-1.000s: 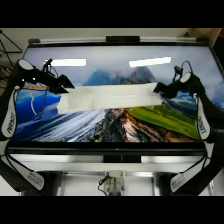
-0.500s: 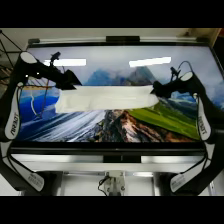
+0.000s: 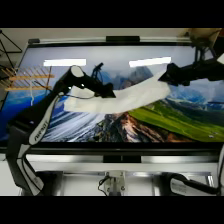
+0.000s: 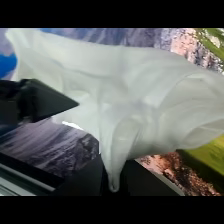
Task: Fold the shirts.
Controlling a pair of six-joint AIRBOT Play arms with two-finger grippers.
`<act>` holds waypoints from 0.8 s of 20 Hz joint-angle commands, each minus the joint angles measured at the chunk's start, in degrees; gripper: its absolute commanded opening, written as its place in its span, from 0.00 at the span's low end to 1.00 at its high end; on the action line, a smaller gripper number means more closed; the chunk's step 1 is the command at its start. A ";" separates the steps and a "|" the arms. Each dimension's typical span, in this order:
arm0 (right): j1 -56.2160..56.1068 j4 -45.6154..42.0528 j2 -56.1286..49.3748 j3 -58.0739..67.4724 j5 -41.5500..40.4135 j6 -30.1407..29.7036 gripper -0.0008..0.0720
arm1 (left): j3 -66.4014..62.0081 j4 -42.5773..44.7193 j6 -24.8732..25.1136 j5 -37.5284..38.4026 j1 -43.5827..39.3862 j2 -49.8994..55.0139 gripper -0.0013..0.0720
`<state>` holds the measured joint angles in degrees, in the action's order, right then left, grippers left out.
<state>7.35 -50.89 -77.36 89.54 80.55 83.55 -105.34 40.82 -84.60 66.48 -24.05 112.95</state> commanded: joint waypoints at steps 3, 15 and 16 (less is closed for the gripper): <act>-0.09 4.02 11.67 0.02 2.01 4.13 0.09 | 0.04 -2.82 -5.88 -10.69 -10.34 3.96 0.06; -26.14 3.65 -5.55 0.02 -26.58 3.87 0.09 | -0.04 28.61 -6.38 6.45 18.03 -19.32 0.06; -28.20 4.63 -8.15 0.02 -29.38 3.82 0.09 | -0.04 30.49 -6.43 8.24 22.14 -22.64 0.06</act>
<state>-14.55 -47.83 -79.72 89.54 61.60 87.64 -105.36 59.53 -89.93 67.20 -12.14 99.09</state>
